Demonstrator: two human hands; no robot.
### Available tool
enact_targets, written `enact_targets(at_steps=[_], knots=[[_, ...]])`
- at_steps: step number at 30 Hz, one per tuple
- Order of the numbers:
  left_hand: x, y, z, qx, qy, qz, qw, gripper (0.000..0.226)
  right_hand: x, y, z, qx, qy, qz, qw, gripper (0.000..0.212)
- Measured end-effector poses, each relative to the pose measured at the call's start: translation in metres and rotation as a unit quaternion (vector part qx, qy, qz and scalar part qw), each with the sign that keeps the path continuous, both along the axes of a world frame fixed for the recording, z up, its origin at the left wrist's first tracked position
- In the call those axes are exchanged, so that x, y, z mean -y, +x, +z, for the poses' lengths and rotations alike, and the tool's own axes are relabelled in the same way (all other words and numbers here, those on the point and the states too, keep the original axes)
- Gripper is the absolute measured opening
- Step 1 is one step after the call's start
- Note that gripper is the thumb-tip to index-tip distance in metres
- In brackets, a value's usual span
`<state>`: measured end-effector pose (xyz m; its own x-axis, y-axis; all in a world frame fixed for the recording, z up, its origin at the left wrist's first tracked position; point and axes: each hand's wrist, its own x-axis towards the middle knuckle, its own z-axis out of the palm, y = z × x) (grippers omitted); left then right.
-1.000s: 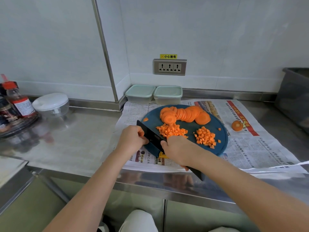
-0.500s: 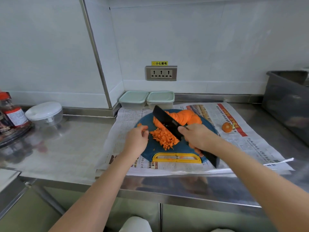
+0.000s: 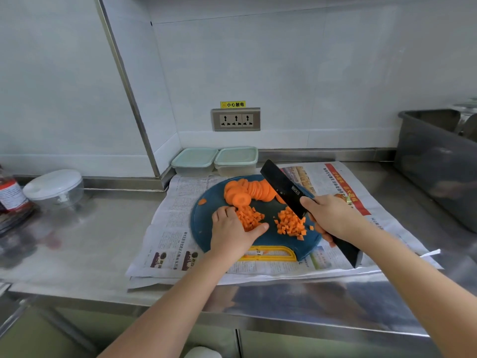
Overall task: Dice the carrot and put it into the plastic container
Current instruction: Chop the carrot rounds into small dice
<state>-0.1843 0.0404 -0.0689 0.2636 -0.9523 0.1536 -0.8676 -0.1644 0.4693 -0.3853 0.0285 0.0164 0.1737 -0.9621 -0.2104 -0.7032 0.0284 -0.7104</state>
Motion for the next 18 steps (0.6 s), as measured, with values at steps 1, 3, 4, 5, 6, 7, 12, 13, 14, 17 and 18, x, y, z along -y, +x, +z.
enact_targets(at_steps=[1,3,4,5,6,7,12,13,14,17,18], knots=[[0.0,-0.005,0.0,0.013,-0.003,0.011,1.0,0.085,0.001,-0.002,-0.001,0.006,0.001,-0.004,1.0,0.04],[0.0,-0.015,0.001,0.031,-0.01,0.027,0.999,0.083,0.001,-0.004,-0.002,0.018,0.003,-0.006,1.0,0.039],[0.001,-0.019,0.001,0.037,-0.014,0.028,0.999,0.083,0.001,-0.005,-0.003,0.022,0.003,-0.006,1.0,0.039],[0.002,-0.023,0.002,0.043,-0.015,0.026,0.999,0.083,0.001,-0.007,-0.003,0.024,0.002,-0.007,1.0,0.039],[0.003,-0.027,0.002,0.047,-0.018,0.023,0.998,0.083,0.002,-0.009,-0.004,0.025,0.001,-0.007,1.0,0.039],[0.005,-0.031,0.003,0.049,-0.02,0.019,0.998,0.083,0.002,-0.01,-0.004,0.029,-0.001,-0.008,1.0,0.039],[0.017,-0.047,0.005,-0.021,-0.031,0.011,0.999,0.081,0.002,-0.018,-0.005,0.048,-0.011,-0.012,0.999,0.041],[0.02,-0.05,0.006,-0.037,-0.03,0.009,0.999,0.078,0.002,-0.02,-0.005,0.051,-0.012,-0.014,0.999,0.041],[0.023,-0.053,0.007,-0.048,-0.027,0.007,0.998,0.075,0.003,-0.021,-0.006,0.053,-0.014,-0.017,0.998,0.041],[0.032,-0.062,0.011,-0.057,-0.021,0.009,0.998,0.069,0.007,-0.025,-0.006,0.063,-0.013,-0.028,0.998,0.041],[0.035,-0.065,0.012,-0.055,-0.02,0.009,0.998,0.068,0.008,-0.026,-0.006,0.069,-0.014,-0.032,0.997,0.041]])
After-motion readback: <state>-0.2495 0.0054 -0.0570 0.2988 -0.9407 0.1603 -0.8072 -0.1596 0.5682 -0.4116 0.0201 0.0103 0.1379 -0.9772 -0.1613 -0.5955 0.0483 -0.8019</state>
